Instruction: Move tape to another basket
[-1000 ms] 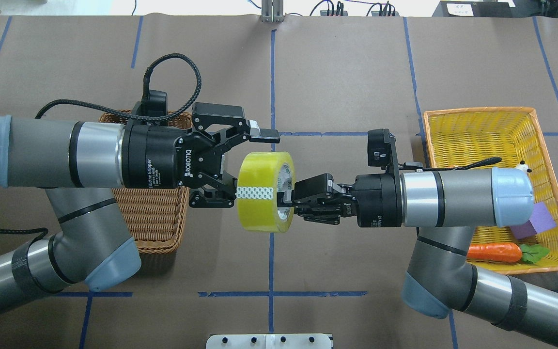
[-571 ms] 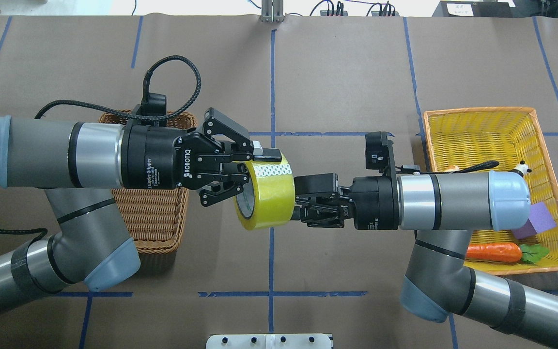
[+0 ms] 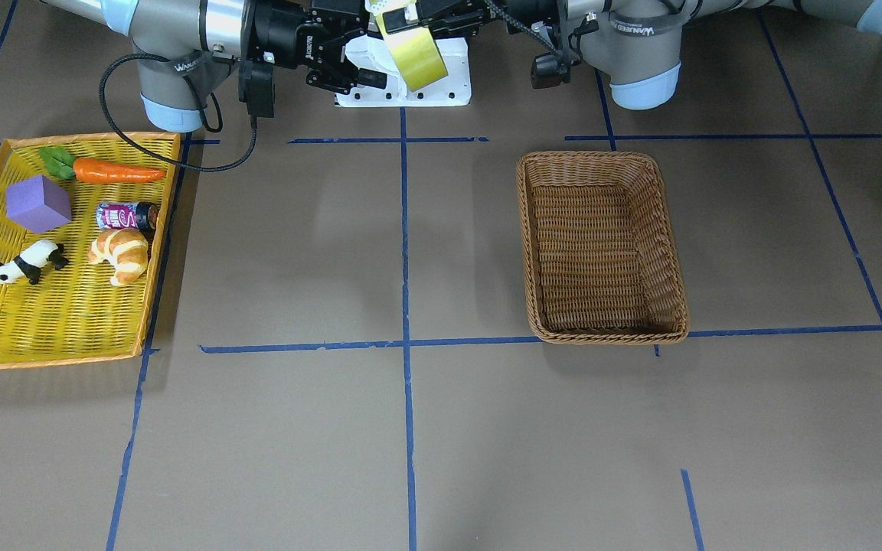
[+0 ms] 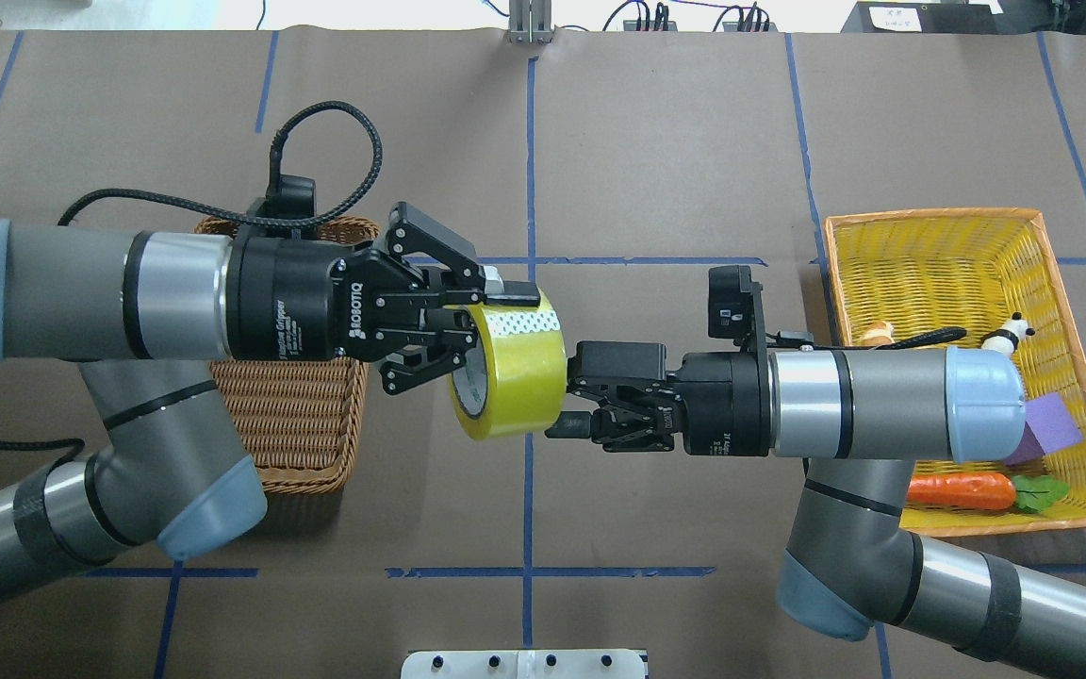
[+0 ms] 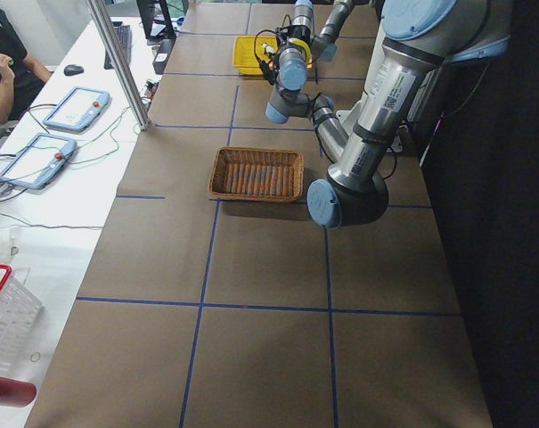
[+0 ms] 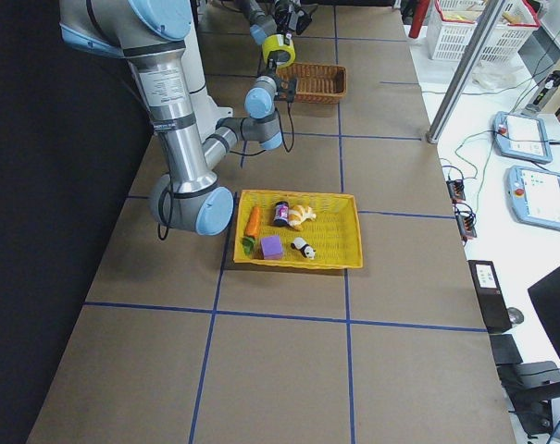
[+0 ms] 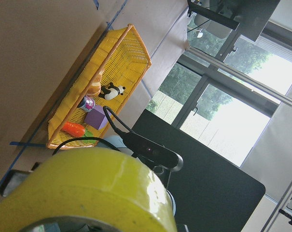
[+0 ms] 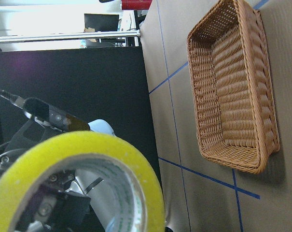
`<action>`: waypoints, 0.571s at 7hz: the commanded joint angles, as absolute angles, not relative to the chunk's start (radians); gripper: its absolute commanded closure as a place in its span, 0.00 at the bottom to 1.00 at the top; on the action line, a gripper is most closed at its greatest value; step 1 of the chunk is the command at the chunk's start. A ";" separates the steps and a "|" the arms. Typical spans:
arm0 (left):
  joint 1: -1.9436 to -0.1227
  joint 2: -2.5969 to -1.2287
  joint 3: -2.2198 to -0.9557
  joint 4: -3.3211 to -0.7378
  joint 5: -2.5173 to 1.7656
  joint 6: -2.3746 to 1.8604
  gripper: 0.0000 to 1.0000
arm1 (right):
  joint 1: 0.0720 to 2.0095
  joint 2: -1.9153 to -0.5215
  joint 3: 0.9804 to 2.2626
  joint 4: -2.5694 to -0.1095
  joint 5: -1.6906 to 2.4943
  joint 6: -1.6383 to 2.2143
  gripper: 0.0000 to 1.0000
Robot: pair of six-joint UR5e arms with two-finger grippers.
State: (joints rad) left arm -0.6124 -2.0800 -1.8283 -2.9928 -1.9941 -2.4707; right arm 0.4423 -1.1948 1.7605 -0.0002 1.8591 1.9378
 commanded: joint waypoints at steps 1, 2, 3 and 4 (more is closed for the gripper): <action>-0.720 -2.056 -1.832 -2.993 -2.078 -2.505 1.00 | 0.452 -1.201 1.763 0.000 1.861 1.931 0.01; -0.753 -2.033 -1.832 -2.990 -2.113 -2.510 1.00 | 0.462 -1.210 1.763 -0.002 1.861 1.930 0.00; -0.793 -2.016 -1.819 -2.968 -2.173 -2.504 1.00 | 0.500 -1.235 1.763 -0.012 1.882 1.925 0.00; -0.845 -2.011 -1.798 -2.923 -2.250 -2.494 1.00 | 0.549 -1.247 1.756 -0.021 1.934 1.925 0.00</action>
